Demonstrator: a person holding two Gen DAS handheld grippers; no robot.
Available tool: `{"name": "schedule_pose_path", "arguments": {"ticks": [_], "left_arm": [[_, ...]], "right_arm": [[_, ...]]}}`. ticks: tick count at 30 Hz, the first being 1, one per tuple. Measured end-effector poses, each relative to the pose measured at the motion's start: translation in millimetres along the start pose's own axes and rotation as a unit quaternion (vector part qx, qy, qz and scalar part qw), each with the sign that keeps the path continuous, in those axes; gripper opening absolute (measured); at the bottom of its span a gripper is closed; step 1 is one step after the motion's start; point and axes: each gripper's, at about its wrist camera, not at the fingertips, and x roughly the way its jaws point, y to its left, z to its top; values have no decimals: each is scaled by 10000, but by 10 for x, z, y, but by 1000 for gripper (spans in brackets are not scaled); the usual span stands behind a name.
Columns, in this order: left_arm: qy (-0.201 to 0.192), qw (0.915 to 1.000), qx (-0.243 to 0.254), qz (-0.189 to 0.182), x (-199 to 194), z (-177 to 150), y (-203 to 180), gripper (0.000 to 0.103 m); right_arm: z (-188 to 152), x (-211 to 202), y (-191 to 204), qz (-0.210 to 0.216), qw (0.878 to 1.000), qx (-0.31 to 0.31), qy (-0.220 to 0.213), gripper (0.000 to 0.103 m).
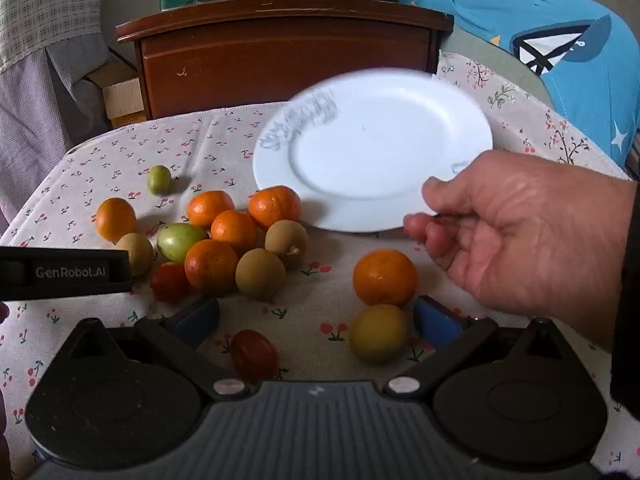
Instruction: Organize fruits
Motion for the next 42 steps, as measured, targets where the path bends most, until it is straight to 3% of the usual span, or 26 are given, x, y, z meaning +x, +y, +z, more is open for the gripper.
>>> {"name": "schedule_pose_path", "arguments": {"ticks": [42], "left_arm": [[296, 9992, 126, -225, -71, -20, 6, 103]], "right_arm": [[16, -8, 10, 15, 10000, 2, -1, 102]]}}
